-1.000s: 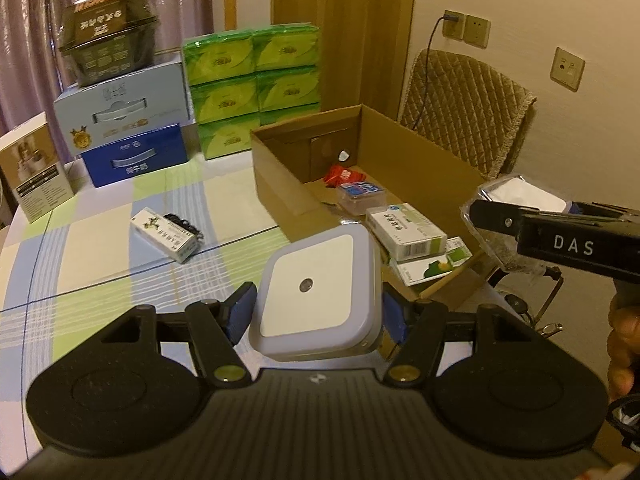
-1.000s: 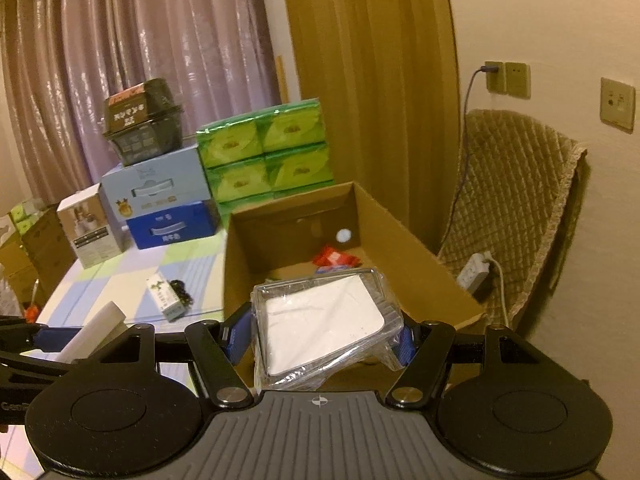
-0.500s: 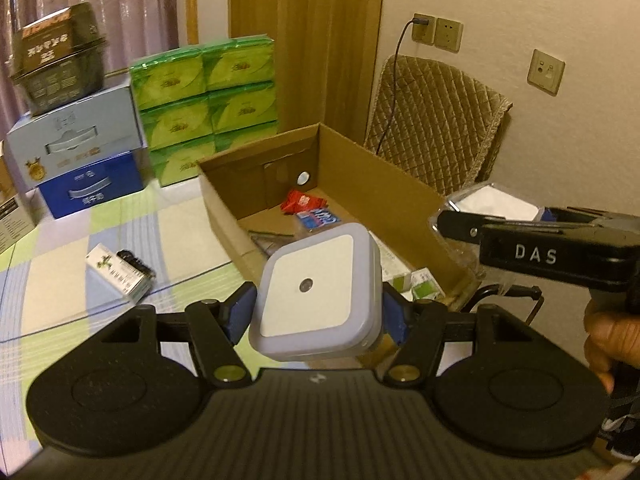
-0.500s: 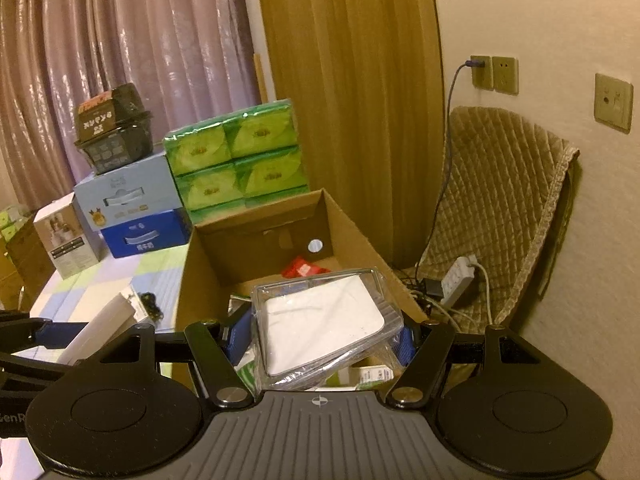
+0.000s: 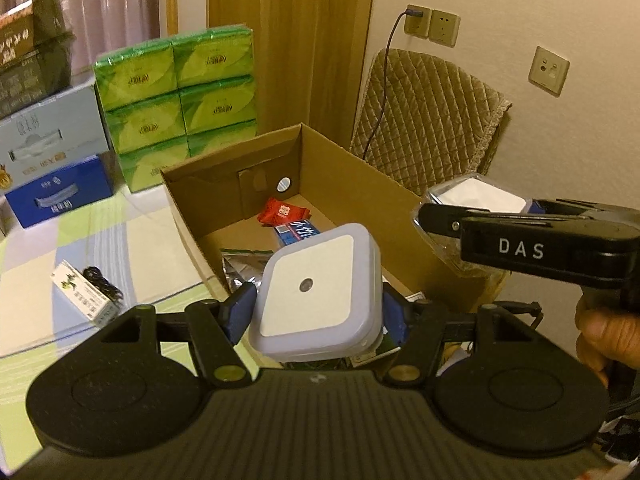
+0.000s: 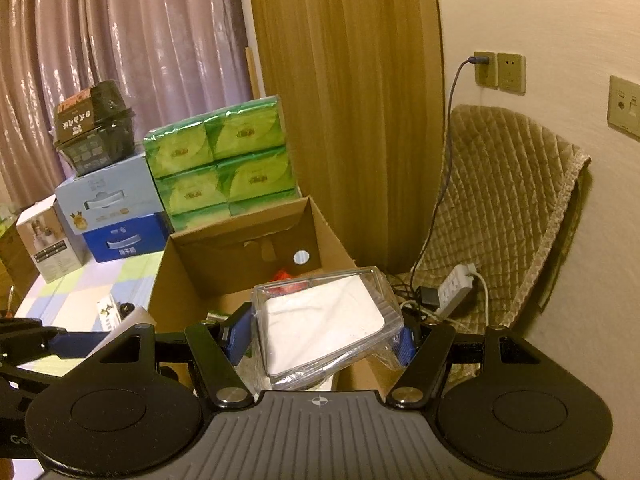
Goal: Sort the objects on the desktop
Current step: 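Open both grippers to drop the night light and packet into the box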
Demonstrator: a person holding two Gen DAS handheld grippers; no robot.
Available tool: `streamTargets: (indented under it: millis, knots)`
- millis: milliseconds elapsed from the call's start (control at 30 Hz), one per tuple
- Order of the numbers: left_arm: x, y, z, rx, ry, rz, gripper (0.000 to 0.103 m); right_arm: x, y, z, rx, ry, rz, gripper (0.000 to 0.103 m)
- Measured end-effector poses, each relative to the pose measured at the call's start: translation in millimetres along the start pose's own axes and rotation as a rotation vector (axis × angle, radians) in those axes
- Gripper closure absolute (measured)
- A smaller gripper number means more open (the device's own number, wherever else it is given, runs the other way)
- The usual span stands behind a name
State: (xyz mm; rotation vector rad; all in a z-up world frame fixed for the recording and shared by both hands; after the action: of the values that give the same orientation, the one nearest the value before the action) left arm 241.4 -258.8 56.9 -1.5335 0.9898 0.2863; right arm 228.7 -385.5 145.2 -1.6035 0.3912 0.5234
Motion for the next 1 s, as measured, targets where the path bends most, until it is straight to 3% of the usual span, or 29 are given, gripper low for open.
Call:
streamTargets:
  millis: [167, 233, 267, 700, 767, 833, 1000]
  knots:
    - [12, -4, 2, -0.03, 0.005, -0.003, 0.044, 7, -1, -4, 0.012, 0.006, 0.003, 0.038]
    - [15, -6, 3, -0.047, 0.005, -0.013, 0.028, 9, 0, -5, 0.015, 0.005, 0.008, 0.038]
    - [15, -7, 5, -0.052, 0.001, -0.018, 0.026, 9, 0, -5, 0.016, 0.004, 0.01, 0.038]
    - [-18, 5, 55, -0.144, -0.097, -0.081, 0.021, 21, 4, 6, 0.038, -0.049, 0.037, 0.038]
    - [-21, 8, 61, -0.153, -0.107, -0.081, 0.021, 26, 1, 11, 0.048, -0.085, 0.039, 0.03]
    - [-25, 12, 67, -0.16, -0.113, -0.082, 0.017, 23, -3, 11, 0.07, -0.088, 0.01, 0.008]
    - [-37, 20, 79, -0.171, -0.138, -0.11, 0.01, 11, -4, 9, 0.088, -0.08, -0.013, 0.004]
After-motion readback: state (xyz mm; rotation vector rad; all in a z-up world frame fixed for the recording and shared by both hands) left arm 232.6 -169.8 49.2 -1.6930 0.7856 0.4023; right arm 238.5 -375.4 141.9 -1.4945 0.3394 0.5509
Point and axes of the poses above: each gripper's, at about its wrist camera, not at the fingertips, and x roughly the way its jaws point, z to its left, y to its underside, the point moved 5 cm from there along x, roughly the way its jaws point, and after that the axes turned 13 degrees about -x, right-handed, at the moved point
